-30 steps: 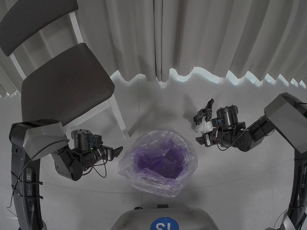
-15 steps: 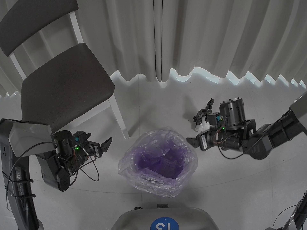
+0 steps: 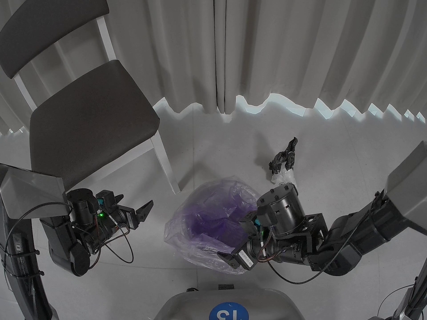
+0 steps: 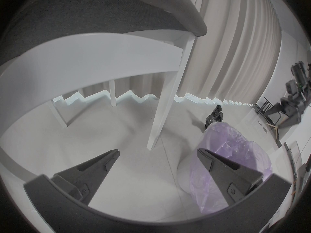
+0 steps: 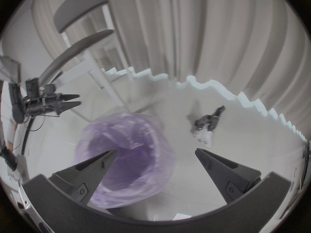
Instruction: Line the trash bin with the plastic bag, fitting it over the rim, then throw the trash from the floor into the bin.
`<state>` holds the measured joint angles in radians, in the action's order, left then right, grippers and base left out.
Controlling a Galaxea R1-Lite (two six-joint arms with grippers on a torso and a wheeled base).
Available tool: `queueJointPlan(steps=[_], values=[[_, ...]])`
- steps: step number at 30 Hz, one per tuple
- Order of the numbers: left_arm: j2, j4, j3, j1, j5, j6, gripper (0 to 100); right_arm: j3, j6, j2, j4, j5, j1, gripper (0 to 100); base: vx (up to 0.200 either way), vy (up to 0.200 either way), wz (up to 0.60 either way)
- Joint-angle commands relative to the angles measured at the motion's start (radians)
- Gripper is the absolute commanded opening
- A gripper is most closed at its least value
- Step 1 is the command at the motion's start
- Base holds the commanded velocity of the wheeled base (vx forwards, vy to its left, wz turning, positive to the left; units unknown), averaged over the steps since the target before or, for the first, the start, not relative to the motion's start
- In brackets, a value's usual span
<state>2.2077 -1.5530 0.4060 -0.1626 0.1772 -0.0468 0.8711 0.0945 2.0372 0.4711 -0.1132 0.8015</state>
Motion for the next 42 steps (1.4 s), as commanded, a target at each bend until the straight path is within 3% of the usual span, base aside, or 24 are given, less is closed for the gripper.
queueJointPlan(steps=[1,17,18,27,37,42], values=[[-0.011,-0.018,-0.007,-0.003,0.001,-0.001,100,0.003,0.004,0.077,0.003,0.001,0.021,100,0.000,0.000,0.00],[-0.006,-0.018,-0.004,-0.002,0.004,-0.001,100,0.031,0.004,0.204,0.110,0.030,0.036,100,0.000,0.000,0.00],[-0.006,-0.018,-0.004,-0.002,0.004,-0.001,100,0.032,0.004,0.205,0.110,0.030,0.036,0,0.000,0.000,0.00],[-0.006,-0.018,-0.004,-0.002,0.004,-0.001,100,0.022,0.002,0.199,0.110,0.030,0.039,0,0.000,0.000,0.00],[-0.006,-0.018,-0.007,-0.003,0.004,-0.001,100,-0.069,-0.030,0.186,0.112,0.030,0.131,0,0.000,0.000,0.00],[-0.005,-0.018,-0.007,-0.006,0.004,-0.001,100,-0.060,-0.058,0.227,0.116,0.030,0.134,0,0.000,0.000,0.00]])
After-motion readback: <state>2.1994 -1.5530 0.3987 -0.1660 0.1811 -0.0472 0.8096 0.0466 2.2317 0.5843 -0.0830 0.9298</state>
